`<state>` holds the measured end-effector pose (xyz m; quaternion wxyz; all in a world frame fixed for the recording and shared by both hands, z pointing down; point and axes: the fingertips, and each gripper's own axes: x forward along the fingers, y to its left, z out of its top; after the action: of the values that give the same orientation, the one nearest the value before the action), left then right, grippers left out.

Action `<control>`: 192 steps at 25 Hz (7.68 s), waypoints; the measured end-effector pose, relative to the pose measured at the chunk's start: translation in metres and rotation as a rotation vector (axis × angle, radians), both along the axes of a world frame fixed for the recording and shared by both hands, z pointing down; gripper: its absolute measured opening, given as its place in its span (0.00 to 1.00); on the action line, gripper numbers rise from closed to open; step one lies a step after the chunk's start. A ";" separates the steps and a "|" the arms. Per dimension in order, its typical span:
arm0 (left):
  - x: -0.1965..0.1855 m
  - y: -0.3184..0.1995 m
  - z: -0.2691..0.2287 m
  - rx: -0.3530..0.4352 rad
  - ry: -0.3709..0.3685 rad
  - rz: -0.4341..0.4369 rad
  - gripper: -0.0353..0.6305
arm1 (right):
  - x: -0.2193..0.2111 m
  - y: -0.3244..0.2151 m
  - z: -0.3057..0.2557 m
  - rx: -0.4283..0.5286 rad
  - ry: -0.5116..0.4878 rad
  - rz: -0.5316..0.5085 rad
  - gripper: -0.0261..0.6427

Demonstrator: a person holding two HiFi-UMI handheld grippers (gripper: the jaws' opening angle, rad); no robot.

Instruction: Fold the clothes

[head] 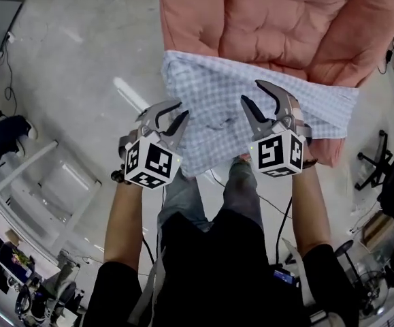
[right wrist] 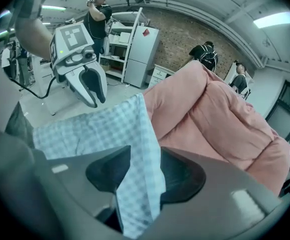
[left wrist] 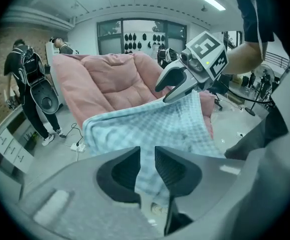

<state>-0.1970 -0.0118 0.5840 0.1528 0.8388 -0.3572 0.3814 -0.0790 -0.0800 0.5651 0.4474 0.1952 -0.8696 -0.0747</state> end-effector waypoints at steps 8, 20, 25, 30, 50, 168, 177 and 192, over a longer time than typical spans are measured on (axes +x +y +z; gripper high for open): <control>0.107 0.011 -0.033 0.013 -0.003 -0.045 0.20 | 0.125 0.022 -0.023 -0.004 -0.004 -0.005 0.31; 0.225 0.052 -0.130 0.020 0.027 -0.057 0.19 | 0.244 0.082 -0.110 -0.036 -0.013 0.019 0.27; 0.277 0.058 -0.147 0.001 0.073 0.052 0.19 | 0.282 0.099 -0.118 -0.068 0.021 0.094 0.26; 0.299 0.061 -0.152 -0.024 0.091 0.161 0.19 | 0.308 0.102 -0.130 -0.087 0.052 0.211 0.25; 0.456 0.001 -0.079 -0.111 0.043 0.141 0.18 | 0.454 0.030 -0.056 -0.167 0.076 0.214 0.20; 0.492 0.043 0.023 -0.073 -0.096 0.087 0.27 | 0.525 0.085 0.120 -0.074 0.242 -0.085 0.18; 0.449 0.019 0.033 -0.055 -0.167 0.032 0.27 | 0.530 0.067 0.089 -0.085 0.184 -0.071 0.05; 0.371 -0.072 -0.002 -0.010 -0.362 -0.052 0.29 | 0.532 -0.111 -0.014 0.070 0.038 0.118 0.05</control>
<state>0.1744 -0.0835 0.5817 0.1001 0.7462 -0.3987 0.5237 0.4531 -0.1908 0.5512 0.4603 0.2604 -0.8447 -0.0824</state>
